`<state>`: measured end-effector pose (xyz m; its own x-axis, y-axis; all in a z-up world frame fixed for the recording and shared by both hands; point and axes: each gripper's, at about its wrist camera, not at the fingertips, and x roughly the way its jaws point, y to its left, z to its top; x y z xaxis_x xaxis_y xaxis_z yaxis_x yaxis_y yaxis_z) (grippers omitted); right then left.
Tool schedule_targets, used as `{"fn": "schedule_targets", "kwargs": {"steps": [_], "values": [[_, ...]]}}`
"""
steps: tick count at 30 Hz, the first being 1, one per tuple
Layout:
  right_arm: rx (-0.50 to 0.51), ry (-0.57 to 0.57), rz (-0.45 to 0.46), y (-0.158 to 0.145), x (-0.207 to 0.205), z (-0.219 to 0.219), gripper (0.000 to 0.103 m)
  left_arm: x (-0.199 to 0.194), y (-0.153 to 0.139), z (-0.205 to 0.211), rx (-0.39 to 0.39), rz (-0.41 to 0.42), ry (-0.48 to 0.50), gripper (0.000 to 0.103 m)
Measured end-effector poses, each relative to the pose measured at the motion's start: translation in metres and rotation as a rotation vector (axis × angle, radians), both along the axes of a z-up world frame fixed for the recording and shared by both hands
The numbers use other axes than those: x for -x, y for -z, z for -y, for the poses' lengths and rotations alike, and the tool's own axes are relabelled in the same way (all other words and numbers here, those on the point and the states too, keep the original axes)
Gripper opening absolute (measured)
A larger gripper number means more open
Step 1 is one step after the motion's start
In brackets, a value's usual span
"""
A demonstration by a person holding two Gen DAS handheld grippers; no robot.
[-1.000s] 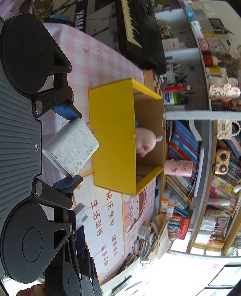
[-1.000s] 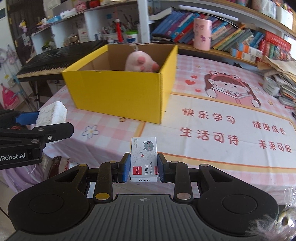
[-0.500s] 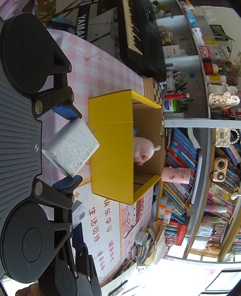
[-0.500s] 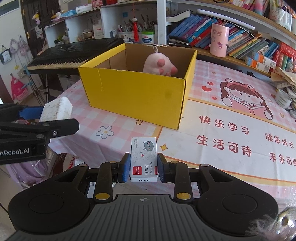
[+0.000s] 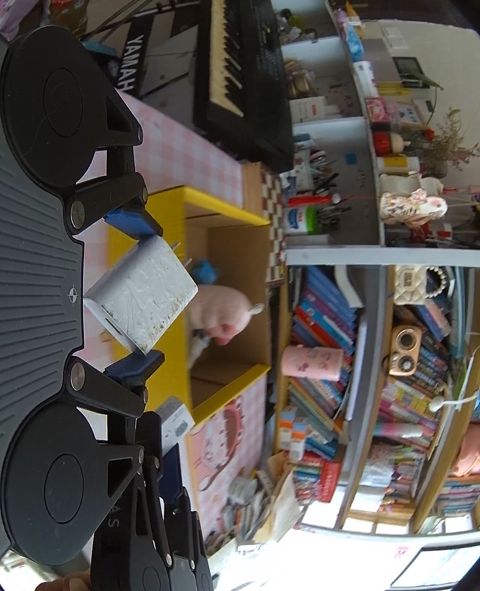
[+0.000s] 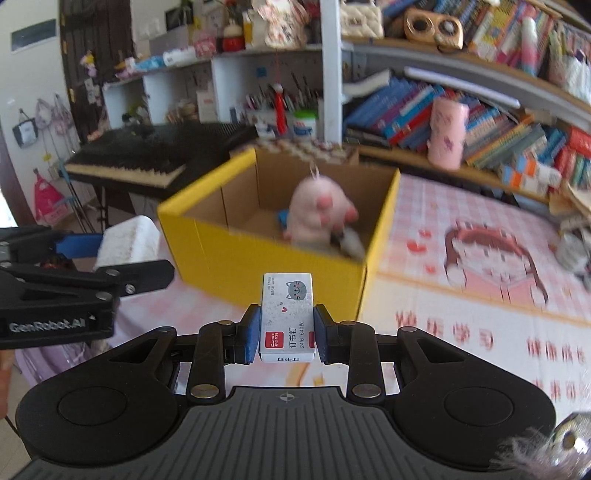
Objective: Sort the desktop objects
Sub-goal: 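Lift and carry the power bank and small box with both tools to the yellow box, then lower both tools into the yellow box and open them to release the items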
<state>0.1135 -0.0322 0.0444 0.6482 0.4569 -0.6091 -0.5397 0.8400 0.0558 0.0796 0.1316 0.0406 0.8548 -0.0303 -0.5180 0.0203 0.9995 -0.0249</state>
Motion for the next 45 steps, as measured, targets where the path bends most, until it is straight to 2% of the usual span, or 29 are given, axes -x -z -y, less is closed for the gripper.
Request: {"fn": "schedule_targets", "kwargs": {"steps": [9, 16, 20, 25, 29, 37, 45], "values": [[-0.02, -0.083, 0.084, -0.02, -0.059, -0.018, 0.028, -0.051, -0.007, -0.003, -0.011, 0.018, -0.051, 0.066], [0.1, -0.154, 0.139, -0.006, -0.11, -0.04, 0.028, -0.103, -0.002, -0.006, -0.042, -0.014, -0.083, 0.066], [0.156, -0.223, 0.093, 0.011, -0.137, -0.051, 0.028, -0.134, 0.008, -0.005, -0.073, -0.056, -0.086, 0.066], [0.216, -0.326, 0.024, 0.03, -0.157, -0.065, 0.028, -0.17, 0.026, -0.005, -0.078, -0.152, -0.067, 0.066], [0.242, -0.353, -0.016, 0.039, -0.168, -0.072, 0.028, -0.19, 0.042, -0.004, -0.086, -0.214, -0.059, 0.066], [0.261, -0.366, -0.096, 0.047, -0.178, -0.074, 0.028, -0.206, 0.052, 0.001, -0.127, -0.295, -0.03, 0.066], [0.27, -0.356, -0.129, 0.05, -0.182, -0.074, 0.028, -0.206, 0.054, 0.002, -0.123, -0.297, -0.022, 0.066]]}}
